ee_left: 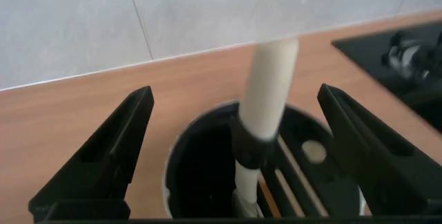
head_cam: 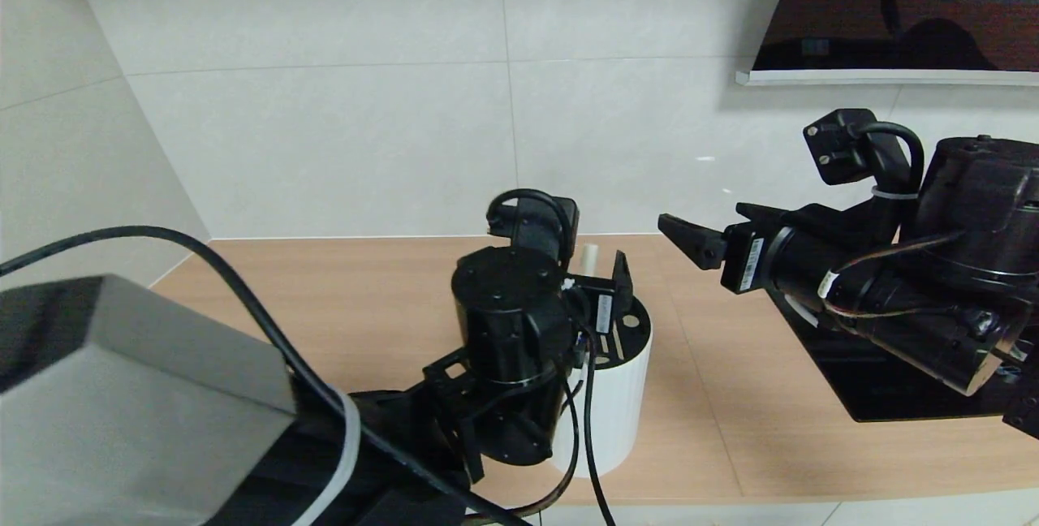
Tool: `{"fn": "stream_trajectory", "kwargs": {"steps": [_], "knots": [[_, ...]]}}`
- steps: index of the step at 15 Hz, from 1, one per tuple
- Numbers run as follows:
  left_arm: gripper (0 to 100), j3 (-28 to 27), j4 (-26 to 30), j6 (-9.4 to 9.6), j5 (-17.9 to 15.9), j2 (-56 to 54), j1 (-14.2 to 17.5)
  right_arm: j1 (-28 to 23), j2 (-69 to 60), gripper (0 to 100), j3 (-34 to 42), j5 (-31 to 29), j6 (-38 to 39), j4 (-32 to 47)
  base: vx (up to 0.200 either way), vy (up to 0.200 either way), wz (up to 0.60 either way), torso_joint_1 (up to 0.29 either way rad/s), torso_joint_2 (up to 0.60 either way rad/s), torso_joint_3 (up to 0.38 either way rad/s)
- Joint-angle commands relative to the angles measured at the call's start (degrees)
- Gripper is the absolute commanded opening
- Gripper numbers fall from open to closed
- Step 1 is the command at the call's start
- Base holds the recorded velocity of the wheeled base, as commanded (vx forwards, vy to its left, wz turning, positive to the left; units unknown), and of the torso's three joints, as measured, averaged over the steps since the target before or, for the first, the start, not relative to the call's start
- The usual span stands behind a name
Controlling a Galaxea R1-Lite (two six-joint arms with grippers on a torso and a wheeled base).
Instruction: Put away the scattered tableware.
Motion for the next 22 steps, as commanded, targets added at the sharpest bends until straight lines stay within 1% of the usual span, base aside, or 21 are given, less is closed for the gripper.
{"fn": "stream_trajectory", "kwargs": {"steps": [1,2,4,5,7,8,9,10,11,12,14,15,16,17,18,19,20,21,22], "knots": [[100,2.3,-0.1,-0.53,-1.4,-10.3,0.2,-0.2,-0.5,100,-0.1,0.0,0.0,0.0,0.000,0.000,0.00,0.000,0.00,0.000],[100,3.3,-0.1,-1.14,-3.5,-14.0,0.2,-0.2,-1.1,100,-0.1,0.0,0.0,0.0,0.000,0.000,0.00,0.000,0.00,0.000],[100,7.4,0.3,-1.32,-11.8,-25.3,0.2,-1.1,-3.2,100,0.1,0.0,0.0,0.2,0.000,0.000,0.00,0.000,0.00,0.000],[100,9.3,2.1,-1.32,-15.4,-29.7,0.8,-1.8,-4.4,100,0.2,0.0,0.0,0.3,0.000,0.000,0.00,0.000,0.00,0.000],[100,13.9,7.3,-1.14,-20.0,-37.0,6.0,-3.0,-7.4,100,0.8,-0.6,0.0,0.3,0.000,0.000,0.00,0.000,0.00,0.000],[100,13.9,7.3,-1.14,-20.0,-37.0,6.0,-3.0,-7.4,100,0.8,-0.6,0.0,0.3,0.000,0.000,0.00,0.000,0.00,0.000],[100,18.9,9.4,-1.32,-22.2,-42.7,12.8,-3.6,-13.8,100,5.8,-0.7,0.0,0.3,0.000,0.000,0.00,0.000,0.00,0.000],[100,22.3,9.5,-1.32,-22.6,-45.7,16.2,-3.8,-18.2,100,9.6,-0.6,-0.2,0.3,0.000,0.000,0.00,0.000,0.00,0.000],[100,24.4,9.6,-1.23,-22.5,-47.8,17.8,-3.8,-21.3,100,11.9,-0.6,-0.8,0.3,0.000,0.000,0.00,0.000,0.00,0.000],[100,27.1,10.0,-1.14,-22.3,-51.9,19.5,-3.9,-26.7,100,16.0,-0.6,-2.2,0.4,0.000,0.000,0.00,0.000,0.00,0.000],[100,30.5,14.0,-0.88,-22.4,-59.8,22.4,-4.9,-35.6,100,22.9,-0.5,-3.1,0.5,0.000,0.000,0.00,0.000,0.00,0.000],[100,31.3,17.3,-0.79,-22.6,-63.6,24.5,-5.4,-39.8,100,25.3,-0.5,-4.1,1.1,0.000,0.000,0.00,0.000,0.00,0.000],[100,32.0,25.5,-0.79,-22.6,-71.6,27.2,-8.3,-48.4,100,29.0,-0.5,-5.5,5.4,0.000,0.000,0.00,0.000,0.00,0.000],[100,32.0,29.5,-0.79,-22.8,-75.1,28.1,-10.4,-52.4,100,29.8,-0.3,-5.6,8.1,0.000,0.000,0.00,0.000,0.00,0.000],[100,31.6,38.6,-0.79,-24.8,-83.1,30.8,-14.6,-61.4,100,30.1,0.1,-5.6,16.6,0.000,0.000,0.00,0.000,0.00,0.000],[100,31.3,42.9,-0.79,-26.4,-87.2,32.3,-16.1,-66.2,100,29.7,0.1,-5.6,21.3,0.000,0.000,0.00,0.000,0.00,0.000],[100,30.6,50.4,-0.79,-30.0,-94.4,35.5,-18.1,-74.1,100,28.2,0.1,-5.8,29.4,0.000,0.000,0.00,0.000,0.00,0.000],[100,30.1,55.1,-0.79,-32.3,-98.7,38.3,-19.3,-78.3,100,26.7,0.1,-5.8,35.1,0.000,0.000,0.00,0.000,0.00,0.000],[100,29.5,58.6,-0.79,-34.2,-101.9,39.9,-20.2,-80.9,100,25.5,0.1,-5.9,39.6,0.000,0.000,0.00,0.000,0.00,0.000]]}}
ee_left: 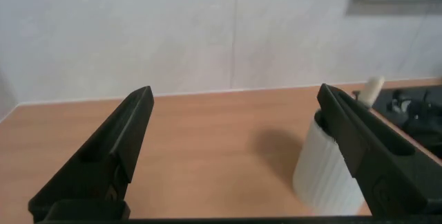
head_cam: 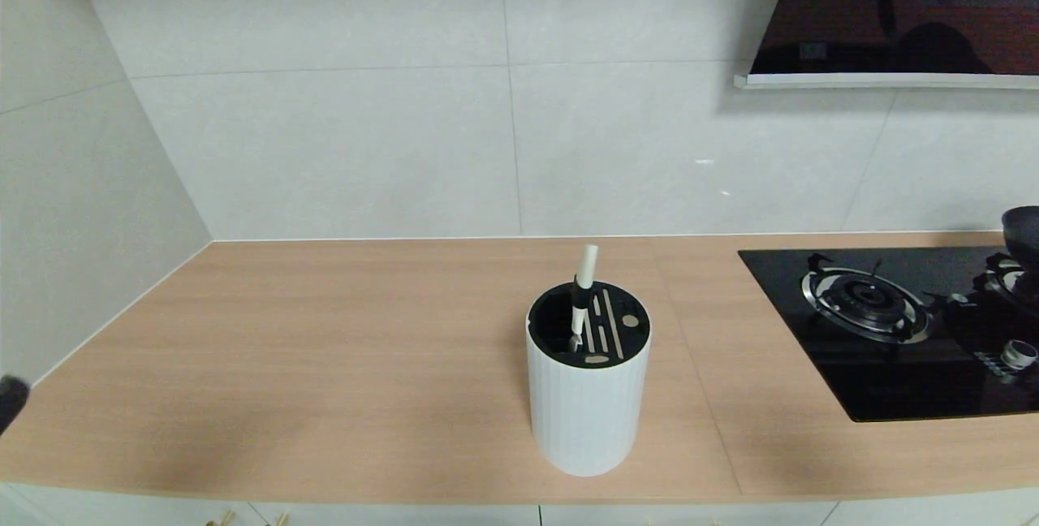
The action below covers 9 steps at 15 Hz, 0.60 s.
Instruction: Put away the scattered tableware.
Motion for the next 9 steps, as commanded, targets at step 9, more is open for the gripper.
{"fn": "stream_trajectory", "kwargs": {"steps": [9], "knots": [[100,1.5,18.0,-0.19,-11.4,-27.8,18.2,-21.6,-25.9,100,4.3,9.1,-0.8,13.5,0.000,0.000,0.00,0.000,0.00,0.000]]}}
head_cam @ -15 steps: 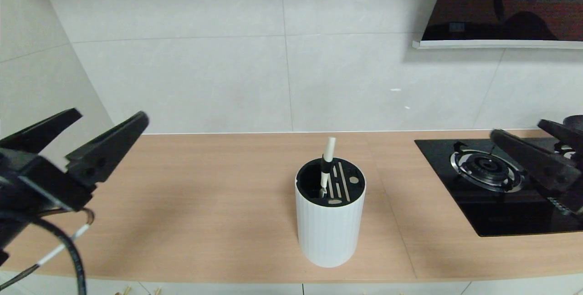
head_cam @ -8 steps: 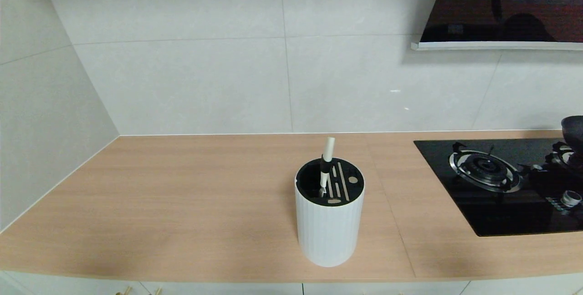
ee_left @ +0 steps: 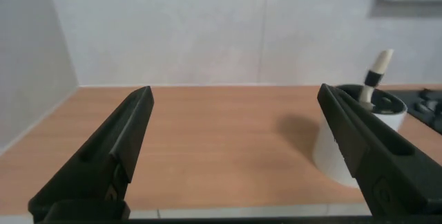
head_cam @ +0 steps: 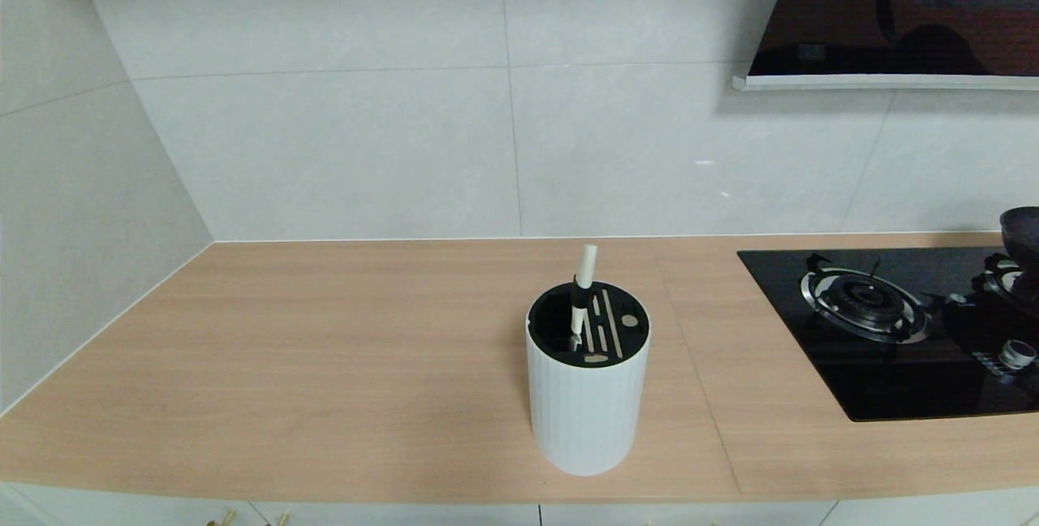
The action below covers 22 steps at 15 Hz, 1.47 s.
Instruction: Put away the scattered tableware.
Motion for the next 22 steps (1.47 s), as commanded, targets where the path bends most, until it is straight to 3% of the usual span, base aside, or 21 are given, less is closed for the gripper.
{"fn": "stream_trajectory", "kwargs": {"steps": [1,4,9,11,14,16,17,18,20,21,22], "knots": [[100,2.8,0.4,0.12,-1.3,-3.4,1.8,-1.6,-3.0,100,4.1,0.1,-1.1,-0.6,0.000,0.000,0.00,0.000,0.00,0.000],[100,10.6,0.1,0.38,-1.6,-3.4,1.8,-1.6,-3.0,100,15.0,0.3,-3.0,-5.1,0.000,0.000,0.00,0.000,0.00,0.000],[100,20.3,-1.1,1.88,-2.5,-3.3,1.8,-1.6,-3.0,100,15.0,1.4,-3.0,0.4,0.000,0.000,0.00,0.000,0.00,0.000],[100,20.7,-2.2,2.05,-2.9,-3.3,1.8,-1.5,-3.0,100,14.6,4.2,-2.6,4.1,0.000,0.000,0.00,0.000,0.00,0.000],[100,20.7,-2.2,2.67,-2.7,-3.3,1.7,-1.5,-3.0,100,14.8,4.6,-1.3,3.5,0.000,0.000,0.00,0.000,0.00,0.000],[100,20.7,-2.2,3.02,-0.8,-3.3,1.8,-1.5,-3.0,100,14.8,4.6,-1.1,3.5,0.000,0.000,0.00,0.000,0.00,0.000],[100,20.9,-2.2,4.07,3.4,-3.3,1.8,-1.5,-3.0,100,14.8,4.7,-1.1,3.5,0.000,0.000,0.00,0.000,0.00,0.000],[100,21.3,-2.5,3.99,4.2,-3.3,1.8,-1.5,-3.0,100,14.8,4.7,-1.1,3.5,0.000,0.000,0.00,0.000,0.00,0.000],[100,22.5,-3.8,0.73,4.8,-3.3,1.8,-1.5,-3.0,100,14.8,4.7,-1.1,3.5,0.000,0.000,0.00,0.000,0.00,0.000],[100,22.5,-3.8,2.93,4.4,-3.2,1.6,-1.5,-3.0,100,14.8,4.7,-1.1,3.5,0.000,0.000,0.00,0.000,0.00,0.000],[100,22.5,-3.8,3.81,3.9,-3.2,1.6,-1.5,-3.0,100,14.8,4.7,-1.2,3.5,0.000,0.000,0.00,0.000,0.00,0.000]]}}
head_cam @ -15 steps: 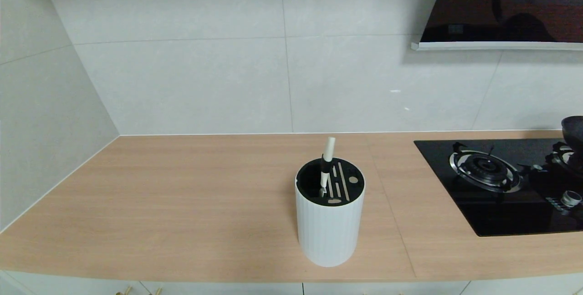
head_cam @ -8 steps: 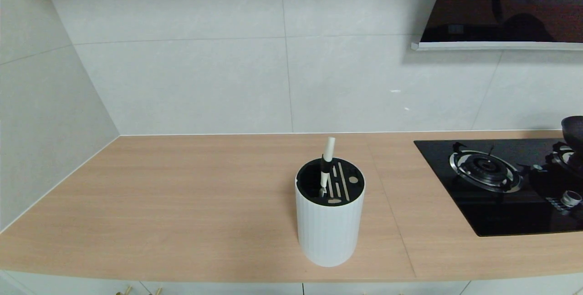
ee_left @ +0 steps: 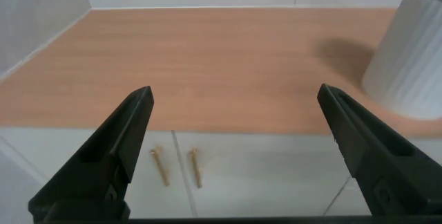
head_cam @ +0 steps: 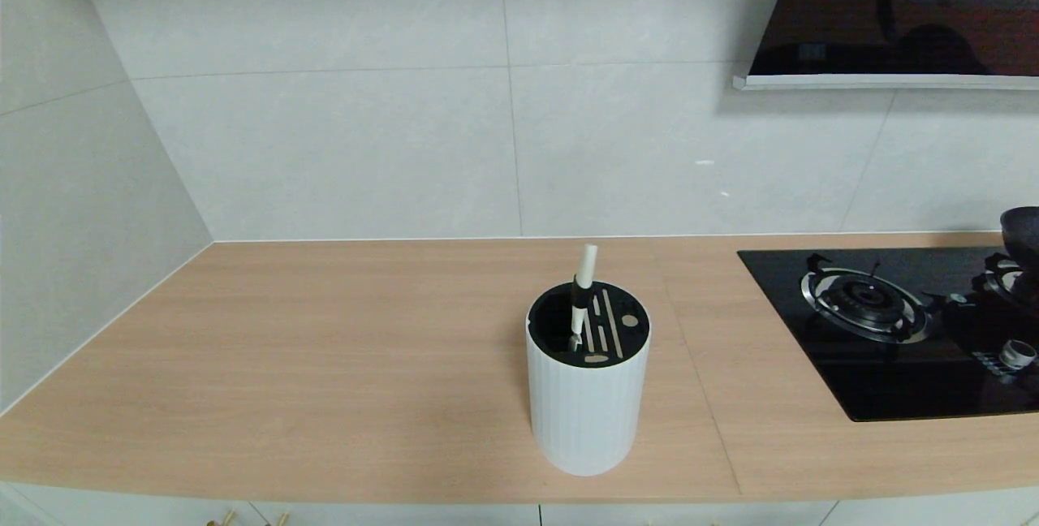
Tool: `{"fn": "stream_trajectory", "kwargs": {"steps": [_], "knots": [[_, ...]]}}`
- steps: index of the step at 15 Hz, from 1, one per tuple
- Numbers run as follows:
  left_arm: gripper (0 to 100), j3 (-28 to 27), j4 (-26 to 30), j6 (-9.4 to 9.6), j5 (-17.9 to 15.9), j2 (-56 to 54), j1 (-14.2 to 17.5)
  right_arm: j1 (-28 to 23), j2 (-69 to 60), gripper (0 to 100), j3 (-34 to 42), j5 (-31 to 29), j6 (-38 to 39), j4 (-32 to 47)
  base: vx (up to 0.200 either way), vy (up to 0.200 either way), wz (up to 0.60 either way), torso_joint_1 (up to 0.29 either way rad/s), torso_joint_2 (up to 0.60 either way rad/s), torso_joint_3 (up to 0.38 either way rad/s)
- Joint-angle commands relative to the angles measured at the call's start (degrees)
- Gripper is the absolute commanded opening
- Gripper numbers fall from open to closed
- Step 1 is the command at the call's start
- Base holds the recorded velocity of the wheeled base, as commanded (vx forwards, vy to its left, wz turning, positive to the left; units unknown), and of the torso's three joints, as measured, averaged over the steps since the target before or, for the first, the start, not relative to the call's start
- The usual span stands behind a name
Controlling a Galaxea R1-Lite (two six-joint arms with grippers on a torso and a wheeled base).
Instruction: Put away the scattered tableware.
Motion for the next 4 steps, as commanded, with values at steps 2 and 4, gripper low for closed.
{"fn": "stream_trajectory", "kwargs": {"steps": [2,4], "knots": [[100,0.1,0.1,-0.46,-0.9,0.1,0.0,0.0,0.1,100,0.0,0.0,-0.1,0.1,0.000,0.000,0.00,0.000,0.00,0.000],[100,0.1,0.1,-2.66,-0.8,0.1,0.0,0.0,0.1,100,0.0,0.0,-0.1,0.1,0.000,0.000,0.00,0.000,0.00,0.000]]}}
